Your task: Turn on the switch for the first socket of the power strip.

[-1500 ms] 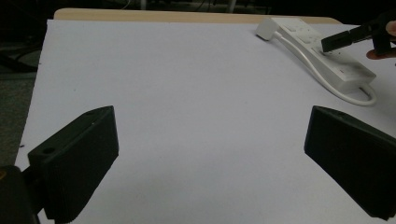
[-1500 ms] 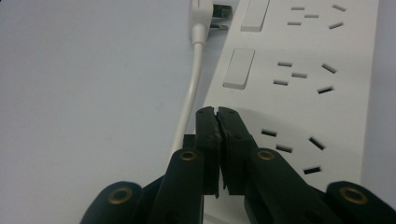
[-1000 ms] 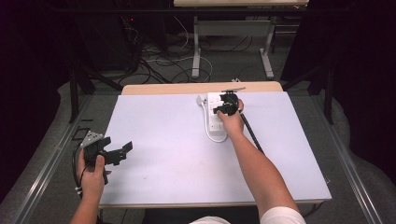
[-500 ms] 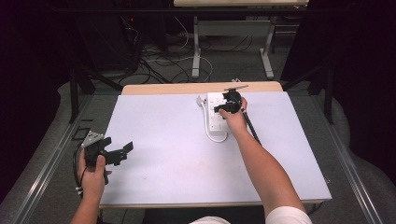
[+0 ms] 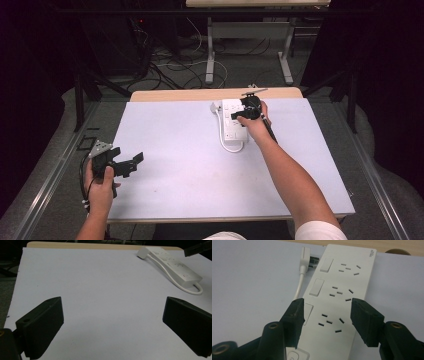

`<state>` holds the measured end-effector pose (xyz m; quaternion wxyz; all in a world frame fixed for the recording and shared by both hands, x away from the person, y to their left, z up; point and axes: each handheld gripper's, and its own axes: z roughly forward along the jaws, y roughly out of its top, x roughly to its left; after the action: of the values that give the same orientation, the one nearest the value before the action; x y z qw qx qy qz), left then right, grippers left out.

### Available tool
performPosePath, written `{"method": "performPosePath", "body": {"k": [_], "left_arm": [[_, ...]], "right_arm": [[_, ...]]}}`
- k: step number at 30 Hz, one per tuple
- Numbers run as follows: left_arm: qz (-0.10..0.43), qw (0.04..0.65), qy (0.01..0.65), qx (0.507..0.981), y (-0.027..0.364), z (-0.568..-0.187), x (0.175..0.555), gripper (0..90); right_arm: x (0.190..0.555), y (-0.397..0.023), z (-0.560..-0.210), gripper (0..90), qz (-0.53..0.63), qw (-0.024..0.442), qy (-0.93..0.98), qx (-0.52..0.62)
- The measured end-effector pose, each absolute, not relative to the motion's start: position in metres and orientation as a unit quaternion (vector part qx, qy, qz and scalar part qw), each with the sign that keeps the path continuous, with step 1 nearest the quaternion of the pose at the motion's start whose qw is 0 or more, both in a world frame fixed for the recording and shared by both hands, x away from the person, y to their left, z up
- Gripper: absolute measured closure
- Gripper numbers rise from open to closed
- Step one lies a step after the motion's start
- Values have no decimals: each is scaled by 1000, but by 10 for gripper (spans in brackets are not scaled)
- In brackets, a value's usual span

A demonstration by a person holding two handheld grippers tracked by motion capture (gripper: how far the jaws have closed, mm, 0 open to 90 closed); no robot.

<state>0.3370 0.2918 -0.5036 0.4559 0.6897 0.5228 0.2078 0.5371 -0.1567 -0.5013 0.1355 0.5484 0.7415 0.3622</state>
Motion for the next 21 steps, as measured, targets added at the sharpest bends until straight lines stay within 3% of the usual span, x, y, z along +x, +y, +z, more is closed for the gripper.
{"method": "performPosePath", "body": {"k": [11, 19, 21], "left_arm": [[203, 455, 526, 689, 291, -506, 342, 34], [204, 457, 527, 687, 293, -506, 343, 34], [204, 457, 529, 685, 293, -506, 343, 34]], "right_arm": [[529, -158, -491, 374, 368, 119, 752, 533], [525, -151, -488, 145, 373, 122, 749, 533], [524, -151, -487, 122, 373, 124, 752, 530]]}}
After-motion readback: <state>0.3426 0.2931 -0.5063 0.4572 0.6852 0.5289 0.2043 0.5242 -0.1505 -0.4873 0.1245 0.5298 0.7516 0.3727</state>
